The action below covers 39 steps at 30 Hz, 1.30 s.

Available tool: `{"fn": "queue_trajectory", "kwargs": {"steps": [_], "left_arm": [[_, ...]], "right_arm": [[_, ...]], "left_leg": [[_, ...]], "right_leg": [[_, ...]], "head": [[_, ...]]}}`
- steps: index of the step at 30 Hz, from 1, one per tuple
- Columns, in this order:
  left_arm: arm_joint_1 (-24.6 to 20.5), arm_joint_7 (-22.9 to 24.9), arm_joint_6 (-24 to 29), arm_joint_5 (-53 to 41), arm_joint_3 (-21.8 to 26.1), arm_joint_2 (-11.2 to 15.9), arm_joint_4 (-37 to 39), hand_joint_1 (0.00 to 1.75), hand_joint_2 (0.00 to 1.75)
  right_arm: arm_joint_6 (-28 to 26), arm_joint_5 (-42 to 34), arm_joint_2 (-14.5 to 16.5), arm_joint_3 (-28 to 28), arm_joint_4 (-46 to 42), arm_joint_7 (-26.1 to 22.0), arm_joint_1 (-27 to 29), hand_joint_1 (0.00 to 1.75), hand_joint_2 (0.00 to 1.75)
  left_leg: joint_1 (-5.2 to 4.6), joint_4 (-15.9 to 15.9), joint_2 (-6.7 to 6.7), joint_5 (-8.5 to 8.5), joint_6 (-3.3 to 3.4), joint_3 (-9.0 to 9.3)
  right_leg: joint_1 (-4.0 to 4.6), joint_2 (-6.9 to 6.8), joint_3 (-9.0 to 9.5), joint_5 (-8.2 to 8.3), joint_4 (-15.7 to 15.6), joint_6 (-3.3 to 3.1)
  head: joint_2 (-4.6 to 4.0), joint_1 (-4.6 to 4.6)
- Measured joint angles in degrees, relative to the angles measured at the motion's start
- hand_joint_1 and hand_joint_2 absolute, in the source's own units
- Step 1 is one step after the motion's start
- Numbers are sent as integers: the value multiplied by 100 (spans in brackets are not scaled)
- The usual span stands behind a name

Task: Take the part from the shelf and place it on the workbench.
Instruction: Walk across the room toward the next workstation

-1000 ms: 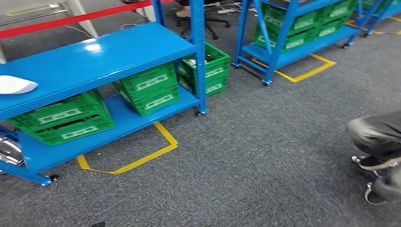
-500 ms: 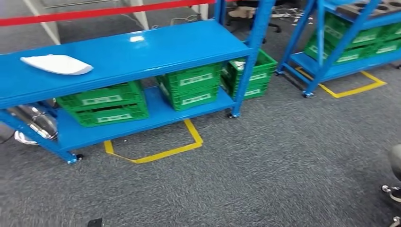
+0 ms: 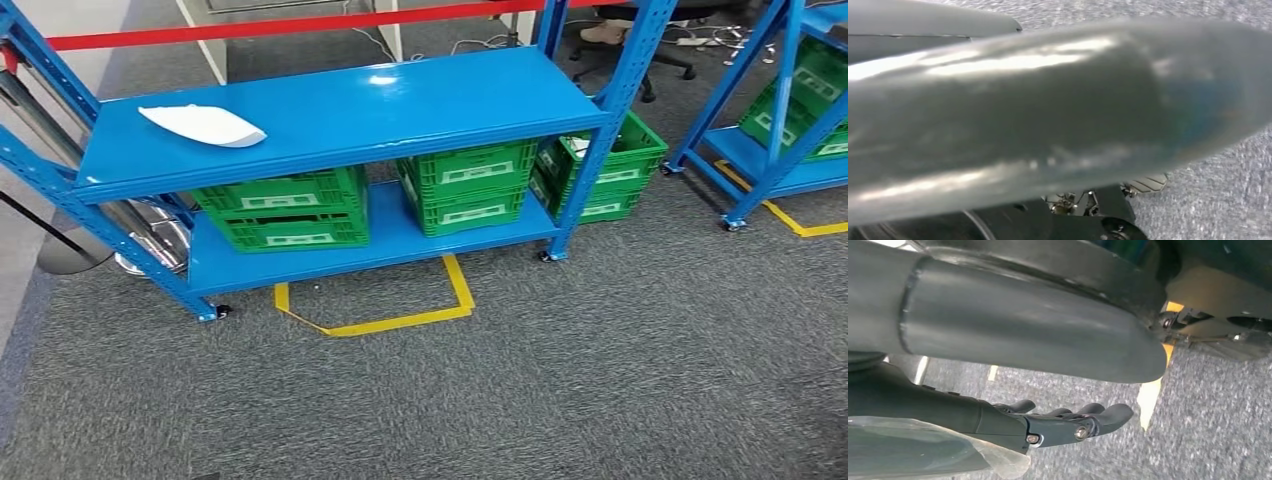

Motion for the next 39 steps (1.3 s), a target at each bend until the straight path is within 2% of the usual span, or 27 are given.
{"fn": "queue_trajectory", "kwargs": {"steps": [2, 3, 4, 5, 7, 9, 11, 13, 14, 16, 18, 19, 20, 21, 22, 24, 25, 26, 28, 30, 31, 33, 34, 35, 36, 37, 39], "left_arm": [[-17, -43, -4, 15, 1, -1, 0, 0, 0], [-11, -76, -9, 25, 2, 1, 0, 0, 0], [-1, -123, -21, 35, 3, 4, 0, 0, 0], [9, -173, -38, 45, 5, 9, 0, 0, 0], [12, -272, -78, 50, 7, 28, 0, 0, 0], [-8, -309, -96, 44, 5, 48, 0, 0, 0], [-5, -254, -74, 27, 4, 56, 0, 0, 0], [33, -158, -29, 9, 6, 63, 0, 0, 0], [44, -112, -7, 2, 7, 66, 0, 0, 0], [46, -49, 18, -8, 9, 63, 0, 0, 0], [50, -8, 22, -18, 9, 54, 0, 0, 0], [57, 4, 22, -25, 9, 50, 0, 0, 0], [66, 13, 22, -31, 10, 48, 0, 0, 0], [74, 18, 23, -37, 10, 48, 0, 0, 0], [84, 19, 23, -41, 11, 49, 0, 0, 0], [87, 11, 20, -42, 13, 58, 0, 0, 0], [74, 2, 13, -40, 13, 60, 0, 0, 0], [49, -18, 1, -38, 13, 58, 0, 0, 0], [-5, -84, -31, -25, 12, 51, 0, 0, 0], [-25, -162, -47, -4, 11, 51, 0, 0, 0], [-20, -191, -48, 6, 13, 51, 0, 0, 0], [0, -221, -46, 10, 15, 51, 0, 0, 0], [6, -235, -44, 10, 15, 51, 0, 0, 44], [9, -249, -38, 10, 15, 52, 0, 0, 87], [9, -265, -30, 13, 16, 54, 0, 0, 131], [11, -279, -21, 22, 19, 57, 0, 0, 175], [13, -291, -7, 51, 33, 65, 0, 0, 175]], "right_arm": [[-99, -97, -8, -94, 0, 51, 10, 0, 0], [-130, -123, -18, -141, 0, 75, 11, 0, 0], [-152, -134, -30, -180, 0, 85, 11, 0, 0], [-164, -135, -40, -210, -1, 77, 10, 0, 0], [-188, -140, -48, -256, -2, 25, 7, 0, 0], [-202, -132, -46, -286, -2, -13, -3, 0, 0], [-181, -100, -45, -308, -2, 19, -23, 0, 0], [-144, -60, -45, -323, -3, 77, -40, 0, 0], [-132, -42, -45, -327, -4, 91, -44, 0, 0], [-126, -4, -46, -332, -4, 93, -42, 0, 0], [-132, 33, -48, -335, -4, 78, -15, 0, 0], [-138, 48, -48, -336, -4, 59, 8, 0, 0], [-146, 61, -49, -337, -4, 39, 33, 0, 0], [-156, 71, -50, -338, -4, 16, 57, 0, 0], [-164, 80, -51, -338, -3, -2, 84, 0, 0], [-178, 92, -56, -338, -2, -22, 95, 0, 0], [-180, 98, -58, -338, -3, -22, 86, 0, 0], [-182, 105, -66, -338, -4, -21, 64, 0, 0], [-186, 113, -85, -341, -7, -13, 39, 0, 0], [-189, 116, -99, -344, -7, -9, 18, 0, 0], [-189, 116, -102, -347, -7, -12, 8, 0, 0], [-184, 119, -102, -353, -7, -22, 0, 0, 0], [-180, 121, -102, -356, -7, -31, 1, 0, 44], [-174, 122, -102, -360, -7, -41, 3, 0, 87], [-170, 117, -102, -364, -7, -55, 2, 0, 131], [-166, 101, -102, -369, -7, -70, 3, 0, 175], [-159, 50, -100, -388, -4, -91, -5, 0, 175]], "left_leg": [[7, 747, 181, -306, -27, -351], [10, 979, 206, -345, -27, -456], [10, 1015, 214, -273, -16, -466], [6, 819, 217, -103, 8, -360], [-28, 93, 269, 224, 99, 23], [-80, -428, 346, 216, 184, 304], [-95, -589, 351, 92, 245, 385], [-65, -683, 314, 83, 293, 535], [-51, -709, 301, 72, 308, 627], [-44, -732, 279, 2, 324, 768], [-48, -735, 243, -130, 334, 899], [-49, -736, 220, -212, 335, 996], [-49, -736, 197, -304, 332, 1112], [-49, -736, 180, -408, 322, 1233], [-50, -735, 168, -518, 308, 1351], [-47, -731, 154, -704, 251, 1508], [-36, -743, 153, -756, 218, 1560], [-26, -737, 154, -752, 178, 1576], [-10, -405, 172, -559, 107, 1418], [-1, 325, 191, -388, 41, 966], [7, 658, 199, -464, 14, 708], [22, 983, 201, -877, -21, 290], [25, 971, 201, -1010, -26, 159], [25, 841, 202, -985, -22, 88], [23, 597, 204, -768, -11, 71], [19, 267, 212, -410, 10, 92], [-6, -250, 234, 78, 63, 120]], "right_leg": [[22, -128, 11, -47, 0, -35], [30, -178, 21, -81, 0, -39], [37, -215, 34, -111, 0, -38], [41, -244, 59, -147, -1, -31], [51, -298, 144, -230, -8, -4], [56, -342, 233, -303, -36, 58], [55, -362, 351, -286, -56, 144], [52, -333, 405, -269, 45, 204], [51, -287, 299, -282, 239, 220], [53, -181, -184, -385, 905, 237], [62, -136, -722, -664, 1409, 249], [66, -127, -895, -789, 1431, 251], [68, -123, -996, -816, 1304, 249], [68, -121, -1045, -663, 1053, 239], [68, -119, -1059, -266, 792, 220], [101, -110, -1031, 360, 471, 147], [127, -105, -1000, 504, 446, 95], [152, -100, -959, 435, 442, 47], [148, -111, -821, 382, 359, -36], [120, -128, -627, 323, 219, -97], [117, -129, -523, 283, 163, -117], [114, -117, -330, 183, 98, -130], [112, -111, -239, 126, 86, -130], [110, -106, -153, 67, 83, -128], [108, -104, -70, 10, 82, -121], [108, -105, -24, -42, 76, -110], [119, -99, 65, -143, 88, -55]], "head": [[0, -19], [0, -18], [0, -19], [0, -19], [0, -16], [0, -17], [0, -18], [-1, 3], [-2, 25], [-5, 68], [-4, 80], [-4, 84], [-4, 86], [-4, 91], [-4, 95], [-4, 88], [-4, 86], [-3, 83], [-3, 83], [-2, 76], [-2, 75], [-2, 74], [-2, 73], [-2, 73], [-2, 72], [-2, 71], [-2, 72]]}}
